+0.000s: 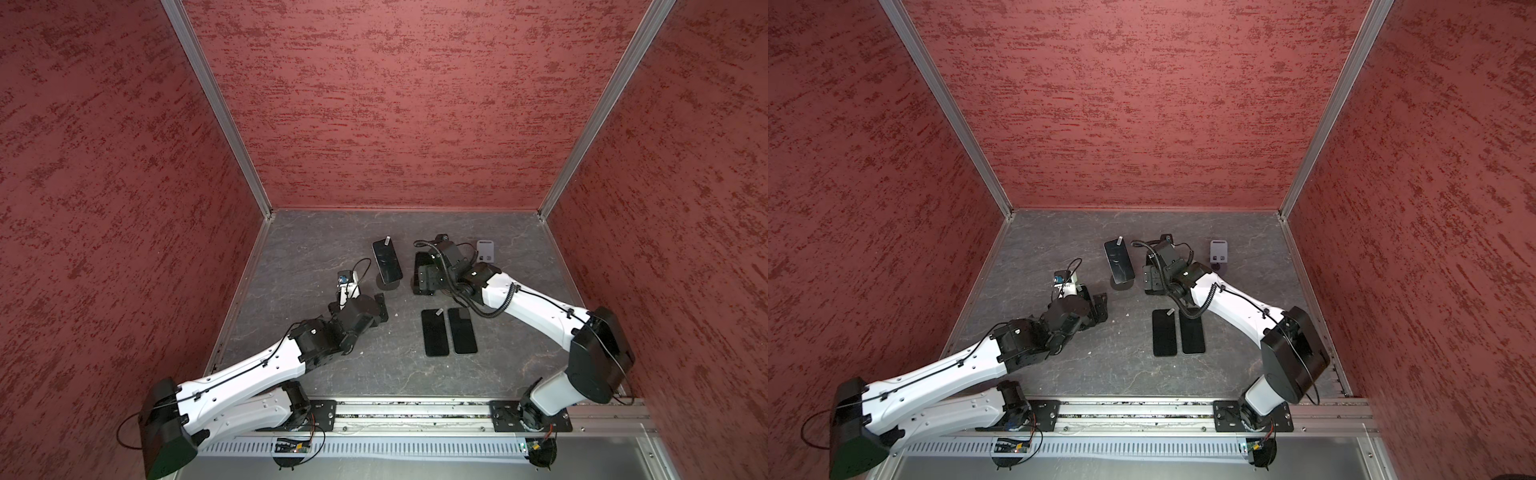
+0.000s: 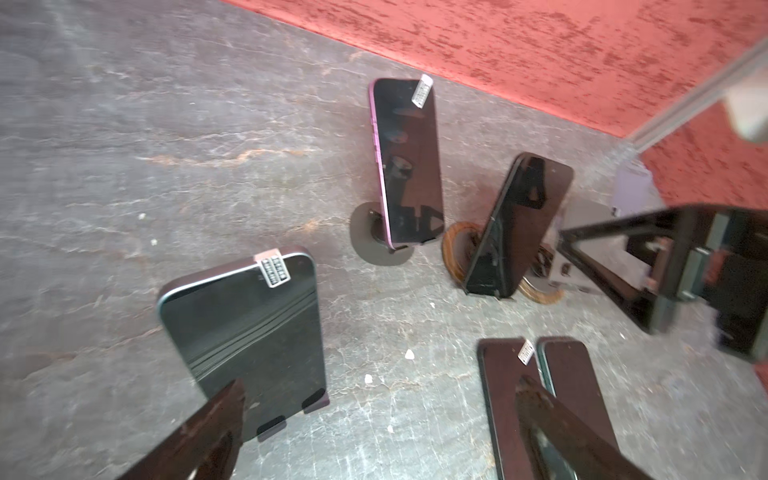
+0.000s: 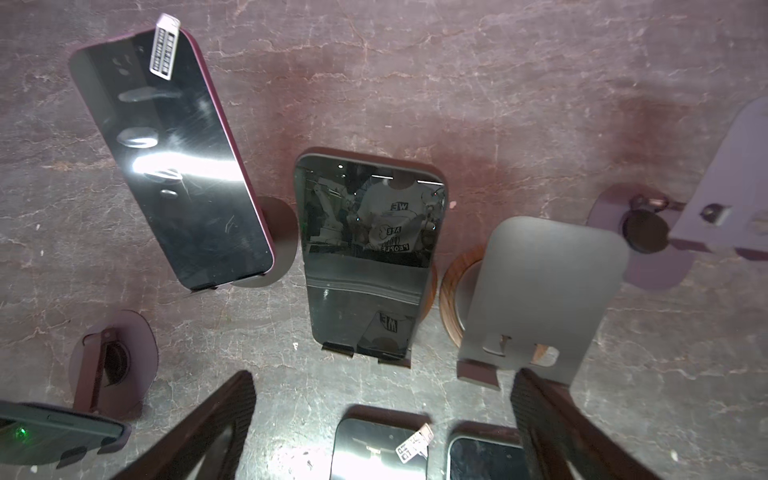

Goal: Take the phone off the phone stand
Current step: 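Move the right gripper back over the stands while the left gripper reaches a standing phone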

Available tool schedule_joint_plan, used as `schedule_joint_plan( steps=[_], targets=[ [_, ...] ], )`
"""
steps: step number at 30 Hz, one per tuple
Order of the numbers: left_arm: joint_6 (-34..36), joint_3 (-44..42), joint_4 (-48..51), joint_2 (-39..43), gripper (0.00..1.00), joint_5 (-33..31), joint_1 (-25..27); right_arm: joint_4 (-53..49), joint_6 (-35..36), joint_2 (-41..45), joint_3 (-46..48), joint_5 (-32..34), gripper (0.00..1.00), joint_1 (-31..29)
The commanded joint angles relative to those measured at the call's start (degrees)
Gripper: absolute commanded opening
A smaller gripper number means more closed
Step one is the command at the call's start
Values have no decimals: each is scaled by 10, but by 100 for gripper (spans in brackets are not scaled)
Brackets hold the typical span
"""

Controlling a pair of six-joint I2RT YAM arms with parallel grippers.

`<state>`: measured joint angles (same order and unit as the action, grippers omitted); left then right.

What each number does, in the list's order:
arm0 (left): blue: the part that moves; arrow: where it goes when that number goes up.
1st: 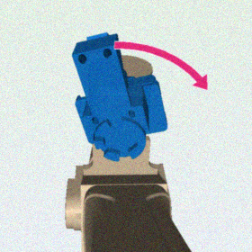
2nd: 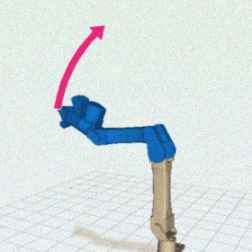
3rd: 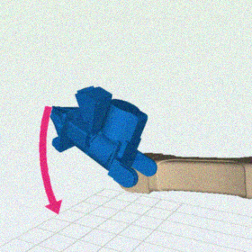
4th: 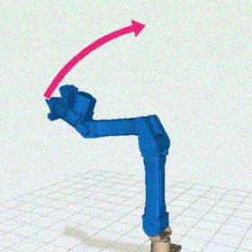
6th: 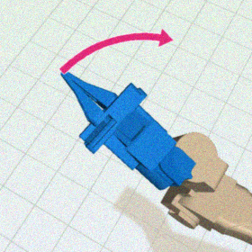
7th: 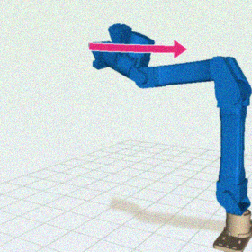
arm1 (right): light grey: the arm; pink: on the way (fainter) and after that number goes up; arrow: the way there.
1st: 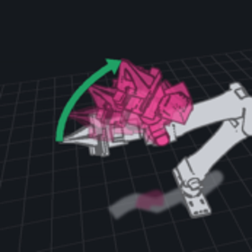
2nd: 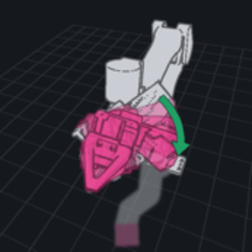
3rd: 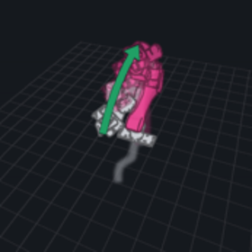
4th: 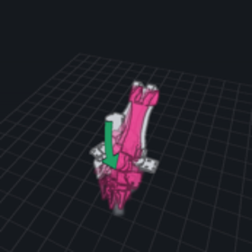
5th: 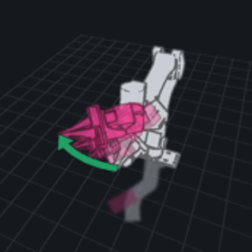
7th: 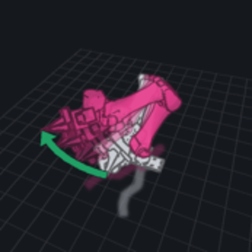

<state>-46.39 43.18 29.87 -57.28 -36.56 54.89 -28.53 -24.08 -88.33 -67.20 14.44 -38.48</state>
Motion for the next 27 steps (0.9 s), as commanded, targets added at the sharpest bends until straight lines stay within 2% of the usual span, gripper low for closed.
schedule_joint_plan(
  steps=[1,11,20,27],
  targets=[
    [-88,26,84,-25,100,-74,7,20,15,31,10,0,99,3],
    [-166,81,184,-97,99,-74,7,47,39,74,37,-12,99,22],
    [-232,162,315,-202,100,-88,3,74,53,84,59,-30,99,51],
    [-225,131,255,-208,100,-72,-6,91,53,86,83,-50,99,68]
  ],
)
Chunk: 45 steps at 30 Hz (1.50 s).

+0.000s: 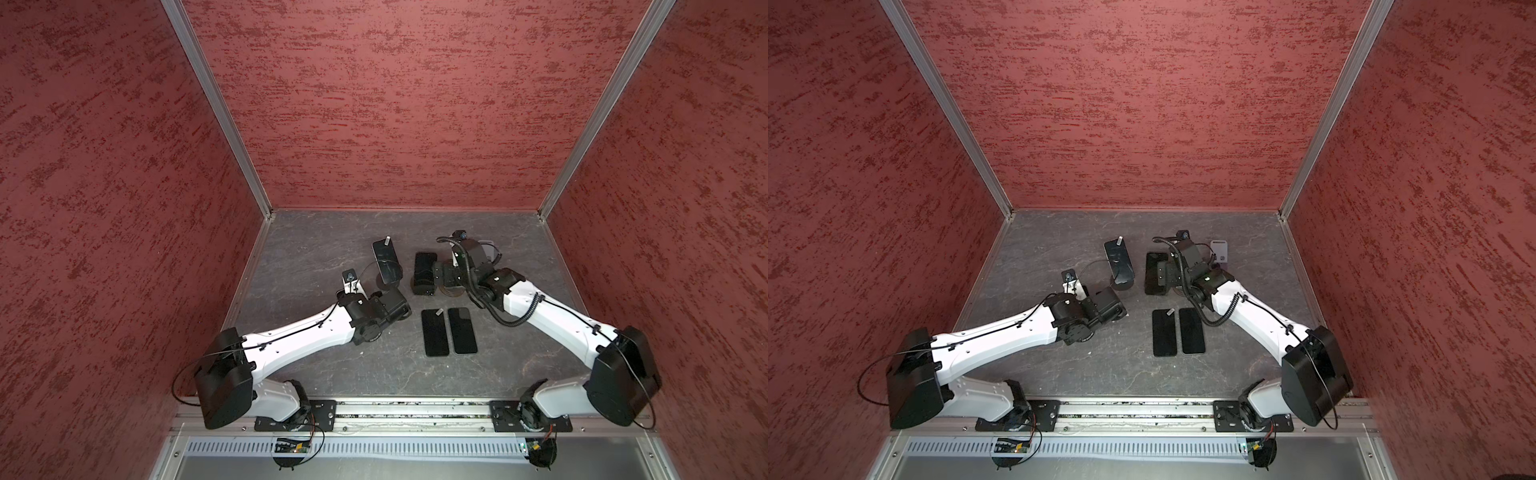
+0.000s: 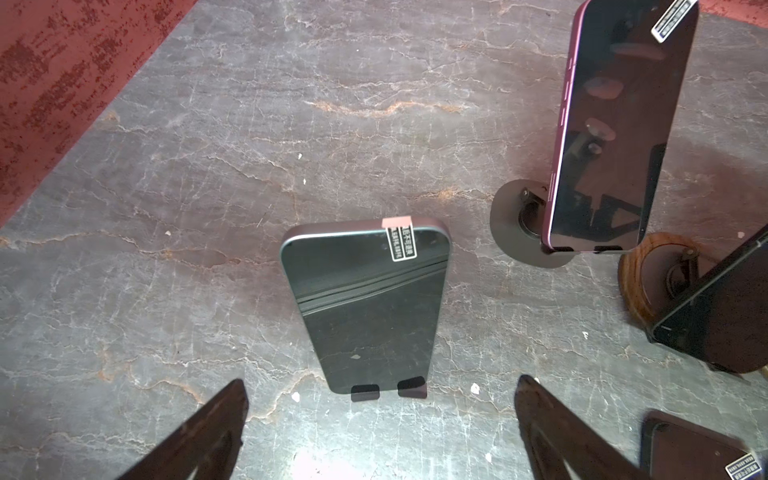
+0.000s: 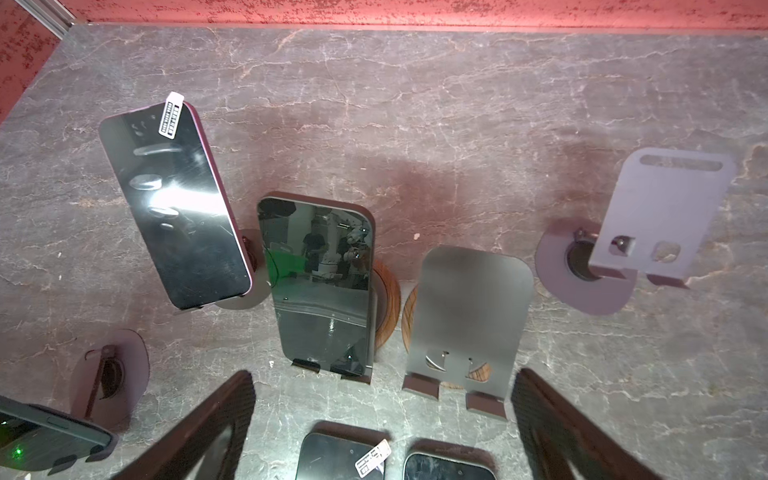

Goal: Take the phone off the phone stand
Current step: 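Close the left gripper on the top edge of the standing phone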

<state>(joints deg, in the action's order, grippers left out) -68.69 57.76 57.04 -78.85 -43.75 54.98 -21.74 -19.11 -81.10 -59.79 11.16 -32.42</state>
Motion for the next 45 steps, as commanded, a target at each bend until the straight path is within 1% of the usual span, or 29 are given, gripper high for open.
schedule_joint_plan(
  steps=[1,3,8,12,16,20,29,37,45],
  targets=[
    [11,-25,-35,13,99,3,-12,26,3,14,11,-19,99,9],
    [28,-43,-59,24,100,9,-20,29,2,14,17,-24,99,12],
    [75,-98,-145,53,100,55,-52,35,-1,12,25,-30,99,17],
    [99,-115,-188,64,100,58,-56,39,-4,12,28,-35,99,19],
    [106,-107,-189,52,99,56,-62,40,-5,10,29,-37,99,22],
    [83,-95,-175,25,100,60,-74,40,-5,9,30,-38,99,24],
    [81,-69,-150,-19,100,71,-86,38,-7,14,38,-41,99,27],
    [95,-87,-194,-28,100,67,-88,35,-7,10,34,-45,99,29],
    [96,-101,-204,-36,97,56,-88,31,-10,7,34,-49,99,31]
  ],
)
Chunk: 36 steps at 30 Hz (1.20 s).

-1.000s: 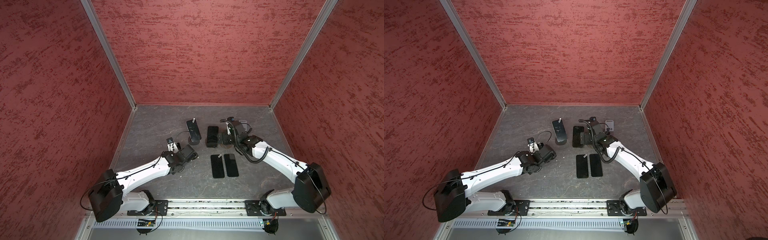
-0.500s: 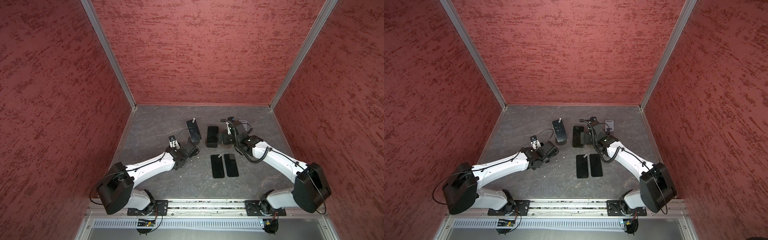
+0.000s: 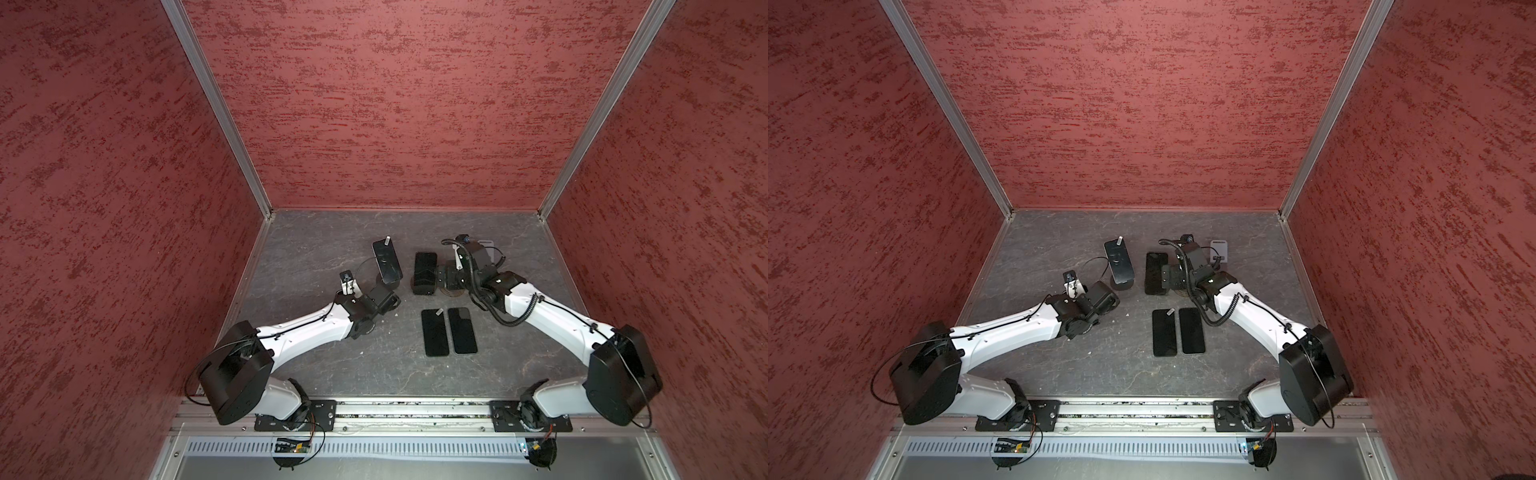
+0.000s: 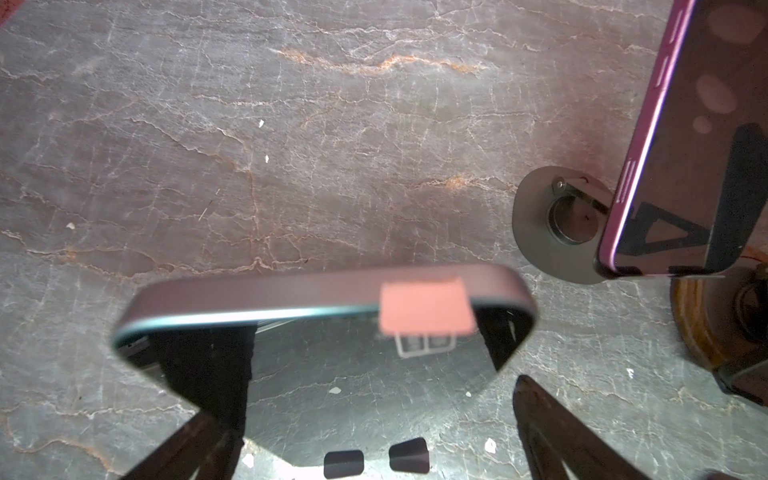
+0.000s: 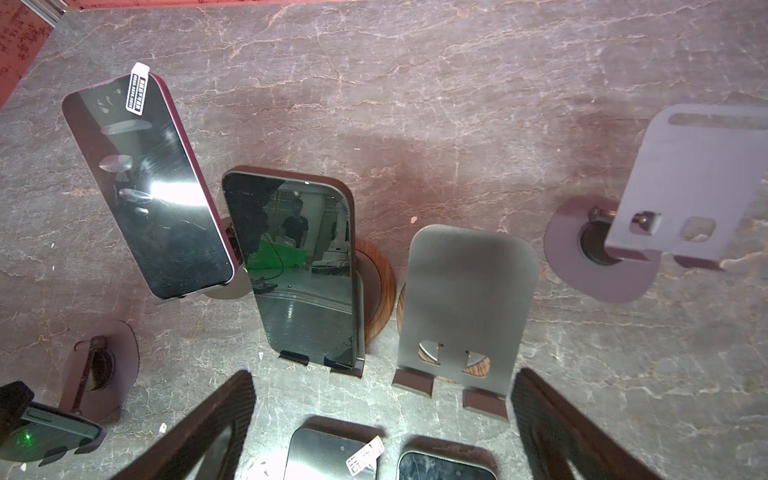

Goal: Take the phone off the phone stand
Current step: 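Close the left gripper on the top edge of the standing phone, then lift the phone off its small stand and carry it toward the robot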

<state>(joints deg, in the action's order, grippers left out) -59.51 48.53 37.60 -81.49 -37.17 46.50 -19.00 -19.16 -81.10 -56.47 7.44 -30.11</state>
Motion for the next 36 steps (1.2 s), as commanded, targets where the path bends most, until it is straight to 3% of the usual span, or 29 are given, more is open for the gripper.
schedule_joint_plan(
  steps=[1,15,29,36],
  targets=[
    [3,-10,-10,-10,97,-11,-4,4,-10,7,2,-12,99,7],
    [-11,-19,-19,-27,85,-14,-3,-1,-17,16,8,-14,99,8],
    [-8,-25,-20,-23,62,-20,3,-9,-18,17,5,-11,99,8],
    [14,-1,13,-11,62,-61,26,-11,-18,17,5,-8,99,8]
  ],
)
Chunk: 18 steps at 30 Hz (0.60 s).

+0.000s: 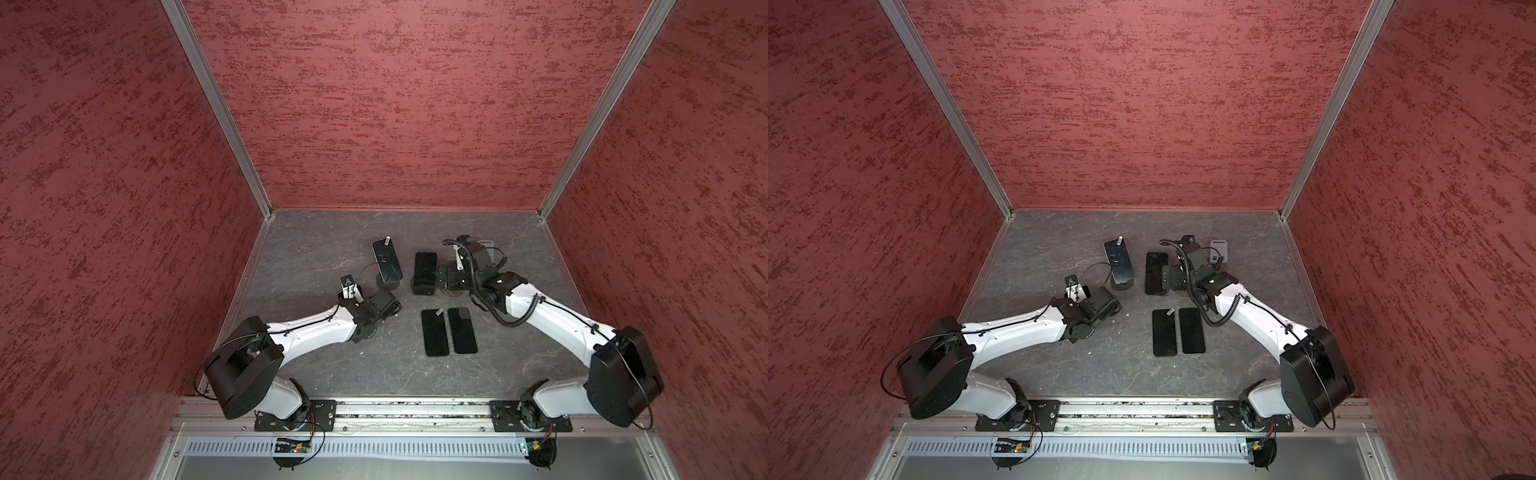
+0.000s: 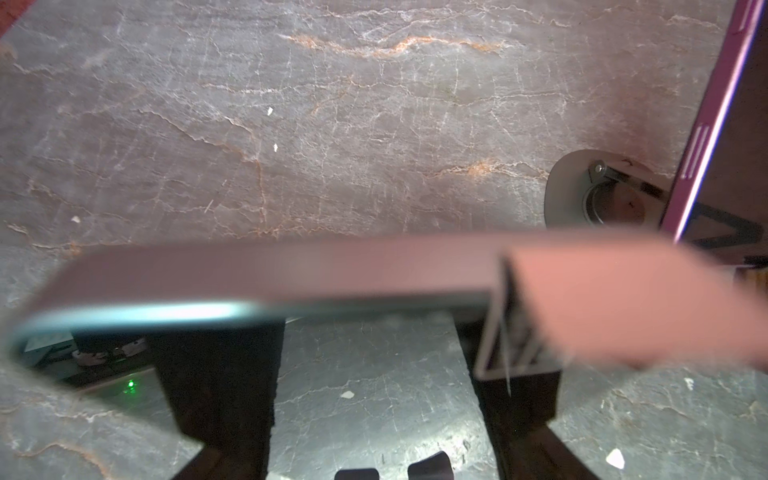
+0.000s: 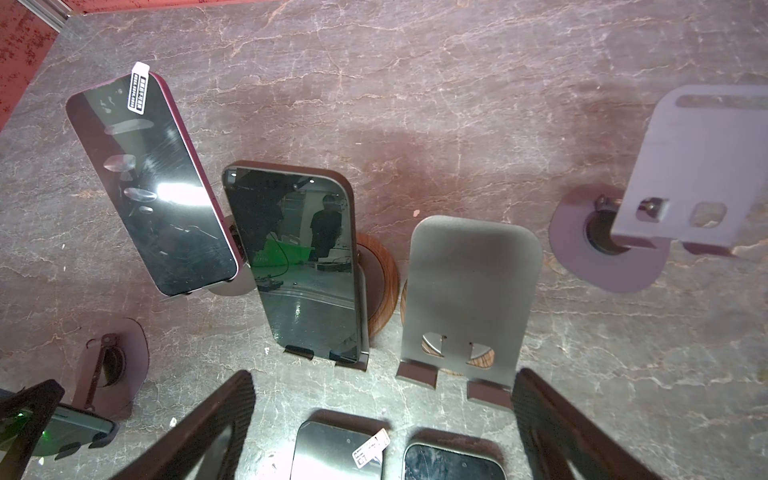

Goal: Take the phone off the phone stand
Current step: 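Lift the phone off its small stand and carry it toward the robot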

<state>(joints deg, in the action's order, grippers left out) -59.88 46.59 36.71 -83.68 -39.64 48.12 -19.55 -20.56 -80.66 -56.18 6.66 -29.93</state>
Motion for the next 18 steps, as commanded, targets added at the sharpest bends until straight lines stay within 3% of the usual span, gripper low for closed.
schedule_joint_plan(
  steps=[1,10,18],
  targets=[
    [23,23,27,13,62,-43,15,-6,-4,11,1,-1,99,6],
    [92,63,32,33,60,-54,51,-12,-2,2,-9,1,99,7],
    [214,106,-22,39,59,60,59,-28,6,11,-23,28,99,10]
  ],
)
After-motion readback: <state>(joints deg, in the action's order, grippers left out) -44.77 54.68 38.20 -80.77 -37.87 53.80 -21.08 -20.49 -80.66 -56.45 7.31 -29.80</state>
